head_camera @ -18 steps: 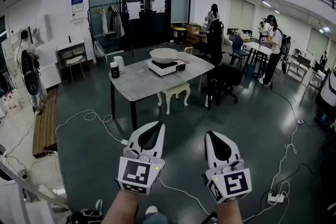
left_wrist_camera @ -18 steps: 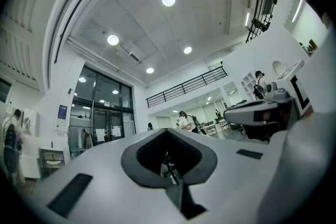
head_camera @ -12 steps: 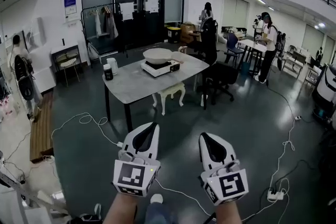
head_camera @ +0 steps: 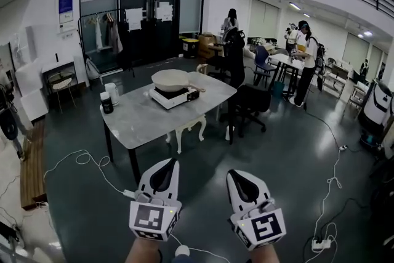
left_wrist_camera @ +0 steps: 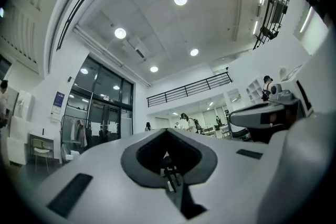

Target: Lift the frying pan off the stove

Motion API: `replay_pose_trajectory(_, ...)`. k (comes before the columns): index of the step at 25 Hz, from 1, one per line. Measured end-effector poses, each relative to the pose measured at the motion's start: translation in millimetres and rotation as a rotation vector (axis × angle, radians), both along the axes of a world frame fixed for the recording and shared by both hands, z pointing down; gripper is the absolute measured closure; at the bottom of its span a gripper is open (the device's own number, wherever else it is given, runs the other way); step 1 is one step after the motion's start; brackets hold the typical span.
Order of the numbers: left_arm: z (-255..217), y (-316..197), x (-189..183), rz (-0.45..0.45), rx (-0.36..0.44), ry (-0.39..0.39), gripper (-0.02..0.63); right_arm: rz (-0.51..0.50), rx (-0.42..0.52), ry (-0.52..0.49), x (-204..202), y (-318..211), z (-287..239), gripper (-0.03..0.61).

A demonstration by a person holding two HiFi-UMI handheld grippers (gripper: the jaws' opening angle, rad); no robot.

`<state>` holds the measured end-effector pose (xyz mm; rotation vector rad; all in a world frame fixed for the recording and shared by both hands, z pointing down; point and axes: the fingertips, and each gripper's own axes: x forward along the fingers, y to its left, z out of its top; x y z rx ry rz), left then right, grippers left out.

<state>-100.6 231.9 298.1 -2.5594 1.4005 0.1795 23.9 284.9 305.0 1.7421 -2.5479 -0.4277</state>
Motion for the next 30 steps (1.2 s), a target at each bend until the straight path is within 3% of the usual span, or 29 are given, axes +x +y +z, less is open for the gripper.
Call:
replay_pose_trajectory(11,0.7,-185.8,19.3,0.086,-0.020,-0.028,0.603,0.023,-0.025,-0.033,-3.4,-190.4,-7.5,0.554)
replay_pose_trajectory(20,16.8,-261.3,22.1,0.101,-0.055,-0.022,0.603,0.021,-0.081,-0.090,5.5,-266.5,13.1,0.554)
replay_pose_trajectory(30,39.4,-377.3,49.0,0.065,-0.072,-0.028,0.603,-0.049,-0.094,-0.059,24.1,-393.0,32.3,0.554)
